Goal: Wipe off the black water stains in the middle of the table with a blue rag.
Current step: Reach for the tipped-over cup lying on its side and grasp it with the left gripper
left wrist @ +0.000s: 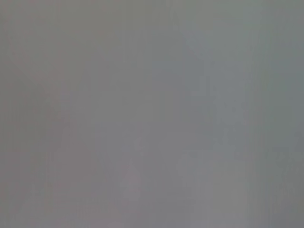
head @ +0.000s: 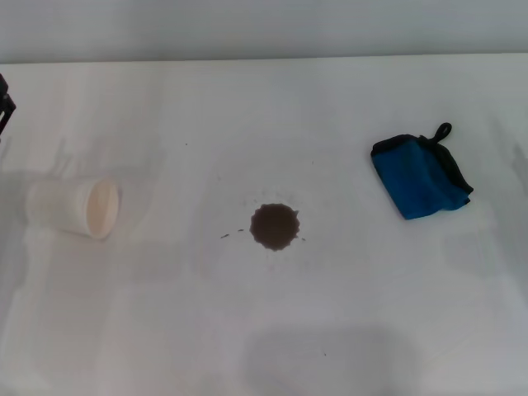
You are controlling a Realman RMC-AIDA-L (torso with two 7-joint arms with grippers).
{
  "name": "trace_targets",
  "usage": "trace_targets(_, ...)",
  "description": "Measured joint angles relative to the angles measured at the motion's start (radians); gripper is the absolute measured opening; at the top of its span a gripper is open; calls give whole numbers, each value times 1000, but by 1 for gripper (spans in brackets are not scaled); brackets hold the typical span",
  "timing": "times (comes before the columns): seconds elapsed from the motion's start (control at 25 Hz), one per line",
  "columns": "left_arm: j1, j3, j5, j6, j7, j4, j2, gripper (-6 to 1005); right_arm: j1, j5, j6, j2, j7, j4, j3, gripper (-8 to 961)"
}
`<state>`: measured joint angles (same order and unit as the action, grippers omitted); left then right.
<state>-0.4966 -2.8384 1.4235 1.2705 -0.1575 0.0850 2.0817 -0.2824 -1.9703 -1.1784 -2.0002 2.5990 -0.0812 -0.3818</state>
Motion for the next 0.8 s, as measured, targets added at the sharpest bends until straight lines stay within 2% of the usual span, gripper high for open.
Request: trace_targets(0.8,0,-3,-13,10,-26,2,-5,887,-12,-6,0,0,1,-9,6,634)
